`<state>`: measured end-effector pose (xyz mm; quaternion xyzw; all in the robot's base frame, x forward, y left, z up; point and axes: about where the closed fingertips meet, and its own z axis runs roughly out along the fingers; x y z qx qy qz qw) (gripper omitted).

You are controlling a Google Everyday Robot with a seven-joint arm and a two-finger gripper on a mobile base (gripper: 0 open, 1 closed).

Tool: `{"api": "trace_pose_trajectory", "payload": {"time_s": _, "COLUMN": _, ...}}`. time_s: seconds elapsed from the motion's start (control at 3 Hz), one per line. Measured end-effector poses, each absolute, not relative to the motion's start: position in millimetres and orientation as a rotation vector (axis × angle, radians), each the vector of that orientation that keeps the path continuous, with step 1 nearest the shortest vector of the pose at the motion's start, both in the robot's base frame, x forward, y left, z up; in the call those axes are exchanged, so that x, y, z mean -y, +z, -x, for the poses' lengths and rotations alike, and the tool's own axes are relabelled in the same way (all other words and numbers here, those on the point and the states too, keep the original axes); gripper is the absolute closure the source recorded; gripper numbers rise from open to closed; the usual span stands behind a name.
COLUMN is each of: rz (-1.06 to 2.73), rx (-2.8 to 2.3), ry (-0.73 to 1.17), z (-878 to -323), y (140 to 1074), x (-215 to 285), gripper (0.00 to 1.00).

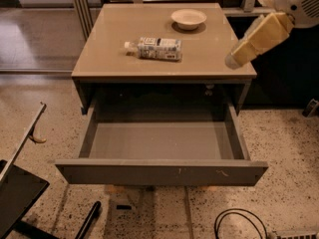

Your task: Place blue plastic bottle into top drawer

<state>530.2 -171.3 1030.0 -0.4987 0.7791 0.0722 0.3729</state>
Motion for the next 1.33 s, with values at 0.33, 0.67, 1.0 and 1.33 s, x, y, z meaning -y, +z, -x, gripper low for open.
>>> {"api": "trace_pose_trajectory", "payload": {"time_s": 0.33, "rz": 1.153, "rx": -1.868, "ry": 0.28, "z": -582.1, "y": 1065.7, "x": 128.2, "gripper": 0.0}}
{"api": "trace_pose_trajectory", "payload": {"time_s": 0.67, "rz": 1.153, "rx": -1.868, "ry": 0.28, "z": -582.1, "y": 1065.6, "x": 128.1, "gripper": 0.0}}
{"api": "trace_pose_trajectory", "payload": {"time_s": 1.0, "rz": 1.114, "rx": -1.868, "ry": 0.303, "z": -588.7, "y": 1061.4, "x": 125.4, "gripper": 0.0}}
{"api": "trace_pose_trajectory", "payload": {"time_s": 1.33, "rz": 1.076, "rx": -1.883, "ry": 0.327, "z": -625.0, "y": 1030.5, "x": 108.7, "gripper": 0.0}}
